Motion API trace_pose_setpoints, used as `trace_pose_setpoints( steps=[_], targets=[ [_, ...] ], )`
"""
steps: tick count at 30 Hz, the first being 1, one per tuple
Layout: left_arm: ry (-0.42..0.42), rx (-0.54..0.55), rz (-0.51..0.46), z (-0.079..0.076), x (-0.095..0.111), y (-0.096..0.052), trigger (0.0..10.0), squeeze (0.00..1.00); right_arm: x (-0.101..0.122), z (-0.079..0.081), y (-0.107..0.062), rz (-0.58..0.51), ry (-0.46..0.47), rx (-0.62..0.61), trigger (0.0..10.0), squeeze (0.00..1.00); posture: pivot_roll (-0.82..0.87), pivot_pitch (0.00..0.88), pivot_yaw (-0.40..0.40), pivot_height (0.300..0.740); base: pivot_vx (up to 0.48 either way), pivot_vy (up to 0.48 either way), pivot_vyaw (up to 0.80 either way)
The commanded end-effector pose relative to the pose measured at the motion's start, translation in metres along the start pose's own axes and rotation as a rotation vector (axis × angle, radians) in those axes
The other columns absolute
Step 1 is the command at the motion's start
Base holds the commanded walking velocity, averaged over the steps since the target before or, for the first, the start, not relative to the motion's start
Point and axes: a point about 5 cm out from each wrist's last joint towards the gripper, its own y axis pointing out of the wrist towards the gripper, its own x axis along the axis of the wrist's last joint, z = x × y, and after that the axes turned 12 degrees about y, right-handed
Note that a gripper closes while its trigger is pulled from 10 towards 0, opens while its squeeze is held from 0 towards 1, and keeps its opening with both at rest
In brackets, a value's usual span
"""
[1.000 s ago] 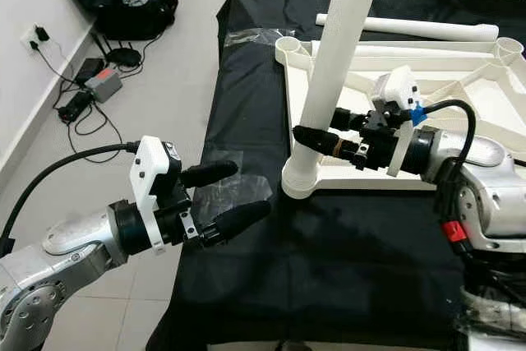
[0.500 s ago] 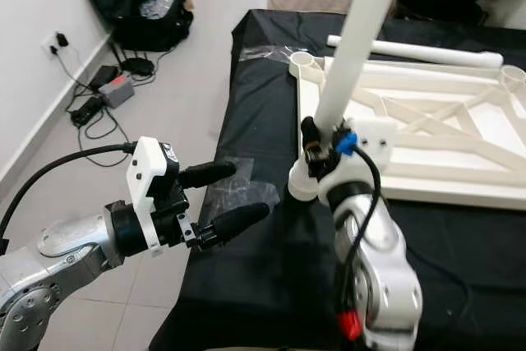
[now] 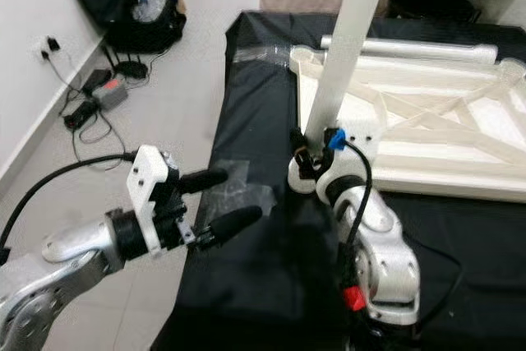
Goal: Building children table
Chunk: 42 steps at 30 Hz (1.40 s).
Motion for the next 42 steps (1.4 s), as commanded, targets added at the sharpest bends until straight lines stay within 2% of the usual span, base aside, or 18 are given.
trace_pose_setpoints(
  steps=[1, 8, 10, 11, 13, 17, 21, 22, 23, 24, 25, 26, 27, 32, 34, 36, 42],
  targets=[
    [-0.003, 0.012, 0.025, -0.001, -0.007, -0.002, 10.0, 0.00, 0.005, 0.000, -0.007, -0.020, -0.005, 0.048, 10.0, 1.00, 0.02, 0.229, 0.011, 0.740, 0.000, 0.000, 0.00],
    [-0.023, 0.120, 0.067, 0.007, -0.023, -0.009, 10.0, 0.00, 0.000, -0.012, -0.023, 0.037, -0.005, 0.156, 10.0, 1.00, 0.00, 0.225, 0.020, 0.740, 0.000, 0.000, 0.00],
    [-0.030, 0.200, 0.103, 0.013, -0.033, -0.016, 10.0, 0.00, -0.011, -0.017, -0.037, 0.114, -0.013, 0.210, 10.0, 1.00, -0.01, 0.224, 0.026, 0.740, 0.000, 0.000, 0.00],
    [-0.030, 0.200, 0.103, 0.013, -0.033, -0.016, 10.0, 0.00, -0.011, -0.017, -0.037, 0.114, -0.013, 0.210, 10.0, 1.00, -0.01, 0.224, 0.026, 0.740, 0.000, 0.000, 0.00],
    [-0.047, 0.296, 0.156, 0.020, -0.049, -0.025, 10.0, 0.00, -0.026, -0.029, -0.058, 0.206, -0.031, 0.224, 10.0, 1.00, -0.02, 0.217, 0.033, 0.740, 0.000, 0.000, 0.00],
    [-0.049, 0.353, 0.186, 0.023, -0.057, -0.030, 10.0, 0.00, -0.030, -0.037, -0.068, 0.228, -0.016, 0.213, 10.0, 1.00, -0.03, 0.213, 0.035, 0.740, 0.000, 0.000, 0.00],
    [-0.046, 0.381, 0.201, 0.024, -0.062, -0.031, 10.0, 0.00, -0.028, -0.041, -0.071, 0.209, 0.000, 0.198, 10.0, 1.00, -0.03, 0.205, 0.039, 0.740, 0.000, 0.000, 0.00],
    [-0.041, 0.416, 0.215, 0.027, -0.065, -0.032, 10.0, 0.00, -0.030, -0.046, -0.072, 0.198, 0.007, 0.143, 10.0, 1.00, -0.04, 0.201, 0.041, 0.740, 0.000, 0.000, 0.00],
    [-0.041, 0.416, 0.215, 0.027, -0.065, -0.032, 10.0, 0.00, -0.030, -0.046, -0.072, 0.198, 0.007, 0.143, 10.0, 1.00, -0.04, 0.201, 0.041, 0.740, 0.000, 0.000, 0.00],
    [-0.046, 0.442, 0.227, 0.030, -0.068, -0.033, 10.0, 0.00, -0.033, -0.050, -0.072, 0.191, 0.007, 0.085, 10.0, 0.88, -0.04, 0.199, 0.041, 0.740, 0.000, 0.000, 0.00],
    [-0.046, 0.442, 0.227, 0.030, -0.068, -0.033, 10.0, 0.00, -0.033, -0.050, -0.072, 0.191, 0.007, 0.085, 10.0, 0.88, -0.04, 0.199, 0.041, 0.740, 0.000, 0.000, 0.00],
    [-0.052, 0.453, 0.242, 0.031, -0.072, -0.033, 10.0, 0.00, -0.039, -0.049, -0.069, 0.179, 0.028, 0.028, 10.0, 0.00, -0.04, 0.189, 0.042, 0.740, 0.000, 0.334, 0.00],
    [-0.057, 0.457, 0.253, 0.032, -0.075, -0.032, 10.0, 0.00, -0.043, -0.049, -0.067, 0.173, 0.042, -0.008, 10.0, 0.00, -0.04, 0.187, 0.041, 0.740, 0.000, 0.334, 0.00],
    [-0.056, 0.437, 0.250, 0.030, -0.076, -0.028, 10.0, 0.00, -0.047, -0.047, -0.063, 0.164, 0.065, -0.033, 10.0, 0.00, -0.04, 0.170, 0.031, 0.740, 0.000, 0.392, 0.00],
    [-0.043, 0.411, 0.214, 0.032, -0.071, -0.017, 10.0, 0.00, -0.052, -0.040, -0.047, 0.138, 0.080, -0.065, 10.0, 0.00, -0.04, 0.155, 0.027, 0.740, 0.000, 0.480, 0.00],
    [-0.039, 0.399, 0.202, 0.032, -0.070, -0.014, 10.0, 0.00, -0.052, -0.037, -0.042, 0.128, 0.085, -0.068, 10.0, 0.00, -0.04, 0.151, 0.023, 0.740, 0.000, 0.480, 0.00],
    [-0.039, 0.394, 0.195, 0.034, -0.070, -0.013, 10.0, 0.00, -0.052, -0.034, -0.038, 0.111, 0.101, -0.075, 10.0, 0.00, -0.04, 0.145, 0.024, 0.740, 0.000, 0.480, 0.00]
  ],
)
